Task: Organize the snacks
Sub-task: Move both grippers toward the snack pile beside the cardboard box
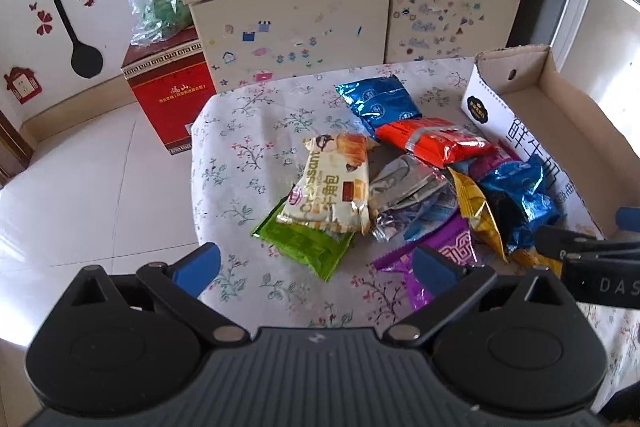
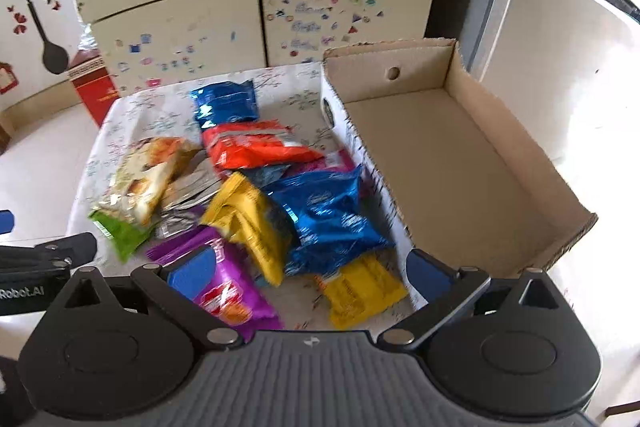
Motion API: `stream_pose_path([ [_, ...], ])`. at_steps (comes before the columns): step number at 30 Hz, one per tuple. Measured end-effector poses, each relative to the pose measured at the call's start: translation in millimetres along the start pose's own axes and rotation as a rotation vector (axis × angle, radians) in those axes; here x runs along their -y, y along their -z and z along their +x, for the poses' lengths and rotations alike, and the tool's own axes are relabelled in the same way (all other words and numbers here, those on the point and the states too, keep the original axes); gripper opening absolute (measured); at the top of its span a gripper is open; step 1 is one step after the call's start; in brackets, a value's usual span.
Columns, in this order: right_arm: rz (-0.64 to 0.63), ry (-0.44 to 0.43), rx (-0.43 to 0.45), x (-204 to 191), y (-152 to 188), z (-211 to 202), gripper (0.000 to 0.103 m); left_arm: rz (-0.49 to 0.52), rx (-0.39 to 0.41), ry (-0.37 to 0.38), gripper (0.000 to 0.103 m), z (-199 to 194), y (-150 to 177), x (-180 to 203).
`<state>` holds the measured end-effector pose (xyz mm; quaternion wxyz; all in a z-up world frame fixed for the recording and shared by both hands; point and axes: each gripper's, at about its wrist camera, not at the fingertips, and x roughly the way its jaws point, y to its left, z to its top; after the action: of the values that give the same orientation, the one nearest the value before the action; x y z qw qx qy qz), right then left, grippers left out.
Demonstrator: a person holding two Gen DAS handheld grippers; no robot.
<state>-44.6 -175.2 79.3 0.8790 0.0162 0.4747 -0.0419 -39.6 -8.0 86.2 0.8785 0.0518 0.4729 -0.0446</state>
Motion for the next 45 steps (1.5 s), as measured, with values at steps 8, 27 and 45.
stream_pose_path([
  [8, 0.008, 0.019, -0.04, 2.7, -2.1, 9.9, 0.103, 0.002, 0.005, -0.017, 0.102, 18.2, -0.2, 10.9],
  [27, -0.001, 0.084, -0.036, -9.2, 0.0, 23.5, 0.103, 0.027, 0.005, -0.056, 0.101, 30.6, 1.3, 16.9],
  [45, -0.036, 0.131, -0.021, -13.9, 0.3, 21.9, 0.103, 0.035, 0.006, -0.078, 0.1, 31.2, 1.8, 18.2],
])
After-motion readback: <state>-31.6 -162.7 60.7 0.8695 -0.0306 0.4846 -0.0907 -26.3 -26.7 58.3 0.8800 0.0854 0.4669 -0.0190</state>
